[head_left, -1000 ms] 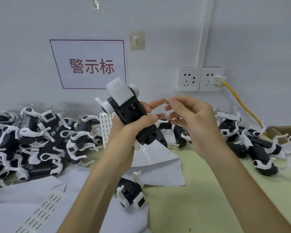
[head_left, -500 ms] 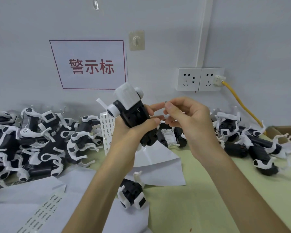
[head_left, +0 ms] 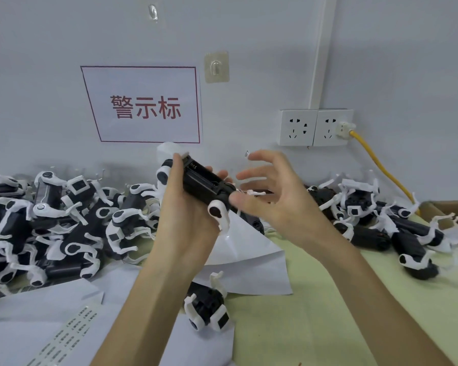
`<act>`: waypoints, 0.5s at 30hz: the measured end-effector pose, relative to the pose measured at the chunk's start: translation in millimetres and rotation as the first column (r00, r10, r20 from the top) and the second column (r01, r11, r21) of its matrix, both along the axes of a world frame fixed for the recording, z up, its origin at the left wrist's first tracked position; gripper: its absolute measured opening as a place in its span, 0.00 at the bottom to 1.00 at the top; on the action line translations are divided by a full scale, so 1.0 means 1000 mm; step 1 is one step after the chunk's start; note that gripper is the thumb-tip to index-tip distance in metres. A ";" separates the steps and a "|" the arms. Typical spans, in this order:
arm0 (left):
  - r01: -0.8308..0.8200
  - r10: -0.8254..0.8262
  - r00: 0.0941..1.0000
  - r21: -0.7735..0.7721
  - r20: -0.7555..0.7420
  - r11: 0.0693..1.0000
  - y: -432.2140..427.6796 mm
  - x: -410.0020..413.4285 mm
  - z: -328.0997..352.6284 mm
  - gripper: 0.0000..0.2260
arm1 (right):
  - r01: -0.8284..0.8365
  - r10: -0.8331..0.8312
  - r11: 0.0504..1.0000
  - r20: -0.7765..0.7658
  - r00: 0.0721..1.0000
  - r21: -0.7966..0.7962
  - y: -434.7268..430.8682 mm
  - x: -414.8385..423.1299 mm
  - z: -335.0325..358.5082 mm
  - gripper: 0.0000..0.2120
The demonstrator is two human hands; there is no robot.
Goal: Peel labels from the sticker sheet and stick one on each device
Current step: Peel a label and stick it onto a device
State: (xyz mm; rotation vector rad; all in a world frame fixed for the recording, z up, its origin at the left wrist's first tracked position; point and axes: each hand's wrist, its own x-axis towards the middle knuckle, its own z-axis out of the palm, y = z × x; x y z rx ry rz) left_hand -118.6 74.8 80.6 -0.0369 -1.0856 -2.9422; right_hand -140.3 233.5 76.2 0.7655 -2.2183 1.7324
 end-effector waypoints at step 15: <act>0.150 -0.161 0.987 -0.508 0.023 0.848 -0.005 -0.010 -0.008 0.29 | 0.167 -0.184 0.972 -0.098 0.978 -0.163 0.001 -0.007 -0.008 0.38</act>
